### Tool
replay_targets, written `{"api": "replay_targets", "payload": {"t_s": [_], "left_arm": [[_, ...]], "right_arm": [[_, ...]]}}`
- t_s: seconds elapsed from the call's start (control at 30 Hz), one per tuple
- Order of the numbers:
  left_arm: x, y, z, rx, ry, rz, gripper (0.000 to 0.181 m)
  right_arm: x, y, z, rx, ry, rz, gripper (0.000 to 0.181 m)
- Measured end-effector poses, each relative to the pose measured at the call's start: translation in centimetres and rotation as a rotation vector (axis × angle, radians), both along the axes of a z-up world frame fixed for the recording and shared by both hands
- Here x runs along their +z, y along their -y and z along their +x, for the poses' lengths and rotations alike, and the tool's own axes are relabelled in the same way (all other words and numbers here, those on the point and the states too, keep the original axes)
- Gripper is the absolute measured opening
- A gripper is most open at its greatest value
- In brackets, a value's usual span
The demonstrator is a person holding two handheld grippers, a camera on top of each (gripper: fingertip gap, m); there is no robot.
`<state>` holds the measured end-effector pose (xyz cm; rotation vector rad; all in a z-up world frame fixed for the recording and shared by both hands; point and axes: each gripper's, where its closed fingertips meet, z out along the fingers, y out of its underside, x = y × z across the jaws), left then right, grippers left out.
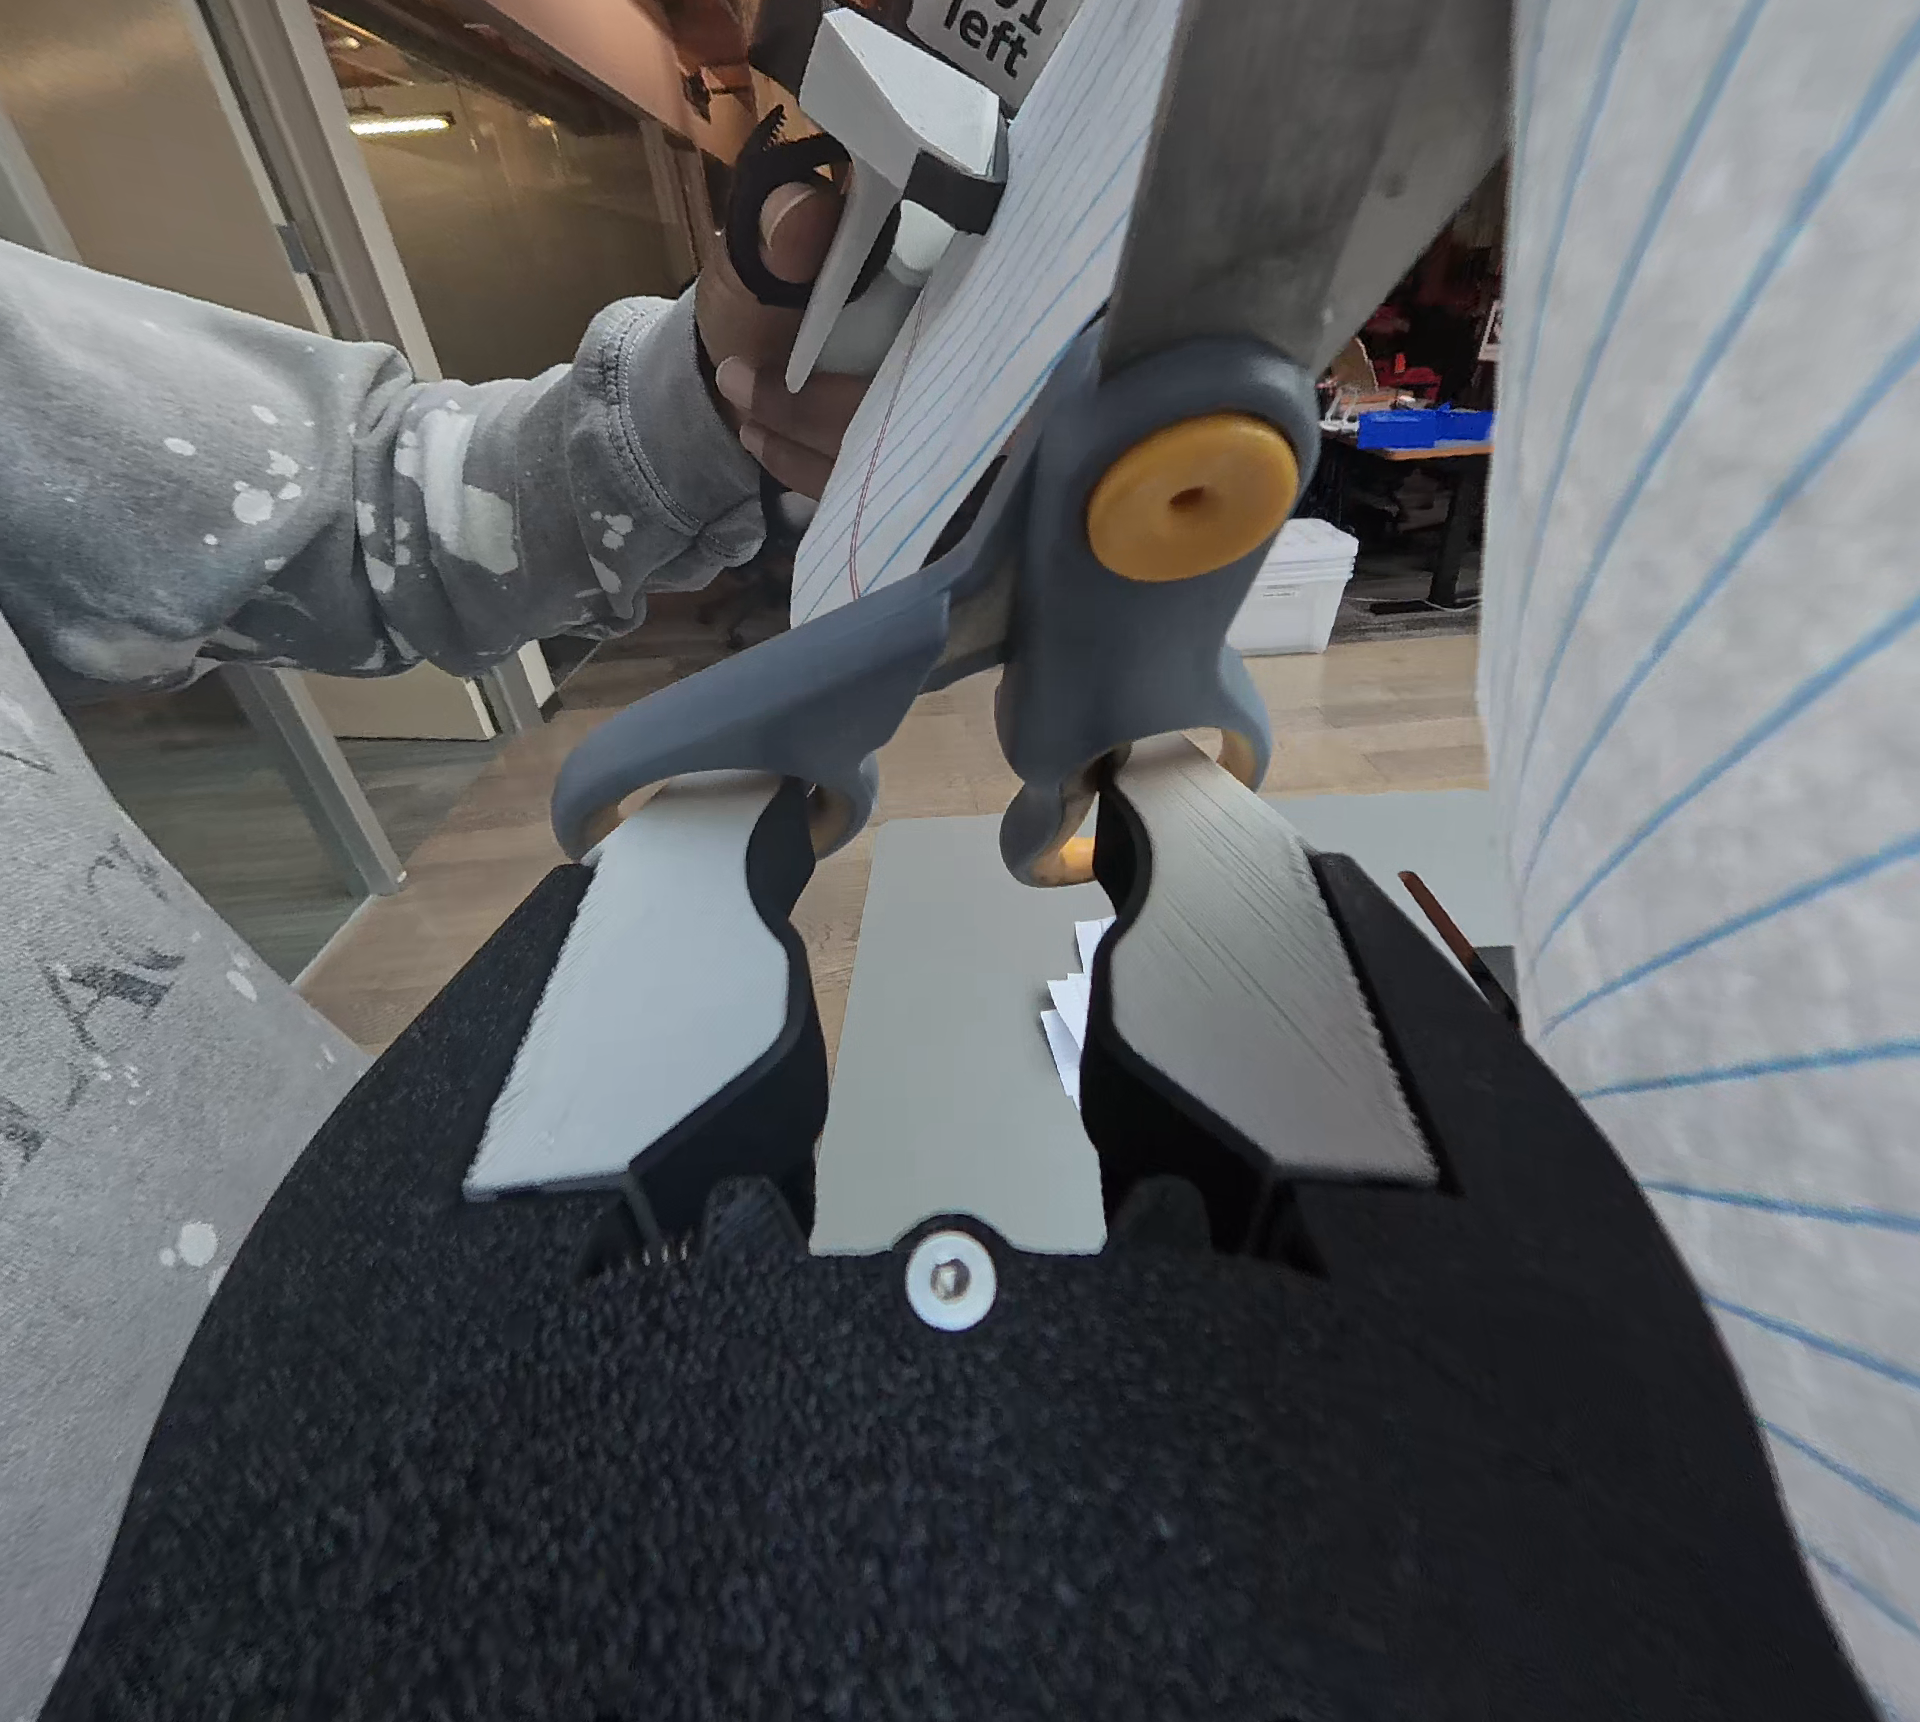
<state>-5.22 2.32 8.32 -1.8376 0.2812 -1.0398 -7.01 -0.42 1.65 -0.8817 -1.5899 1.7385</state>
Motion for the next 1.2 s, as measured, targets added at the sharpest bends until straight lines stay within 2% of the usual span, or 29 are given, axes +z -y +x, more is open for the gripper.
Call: {"api": "replay_targets", "payload": {"t_s": [0.1, 0.17, 0.3, 0.43, 0.53, 0.63, 0.77, 0.97, 1.07, 1.2], "left_arm": [[0.0, 0.4, -0.4, 0.01, -0.006, 0.001, 0.0], [0.3, 0.7, -0.8, 0.019, -0.004, 0.008, 0.0], [0.1, 1.0, -1.3, 0.032, -0.03, 0.007, 0.0], [0.3, 1.1, -1.9, 0.047, -0.033, 0.028, 0.0], [-0.2, 0.9, -3.9, 0.108, -0.016, 0.044, 0.0], [-2.1, 0.7, -7.8, 0.224, 0.031, 0.032, 0.0], [-5.6, 1.3, -15.3, 0.429, 0.091, 0.002, 0.0], [-10.7, 5.2, -26.0, 0.718, 0.104, -0.025, 0.0], [-13.4, 7.6, -29.2, 0.796, 0.156, -0.05, 0.0], [-18.3, 9.8, -31.5, 0.853, 0.198, -0.126, 0.0]], "right_arm": [[0.0, 0.3, -0.6, -0.001, -0.032, -0.005, 0.05], [0.2, 0.2, -0.8, -0.016, -0.062, -0.023, 0.029], [1.2, -0.8, -0.9, -0.048, -0.13, -0.115, 0.021], [0.9, -1.4, -1.2, -0.084, -0.142, -0.102, 0.021], [0.1, -2.0, -1.5, -0.095, -0.116, -0.095, 0.021], [-0.9, -2.9, -1.6, -0.118, -0.082, -0.087, 0.021], [-2.2, -4.0, -1.5, -0.154, -0.042, -0.068, 0.021], [-3.7, -5.2, -1.8, -0.202, -0.003, -0.052, 0.021], [-4.3, -5.6, -2.1, -0.217, 0.007, -0.059, 0.021], [-4.7, -5.7, -2.9, -0.214, 0.02, -0.072, 0.021]]}}
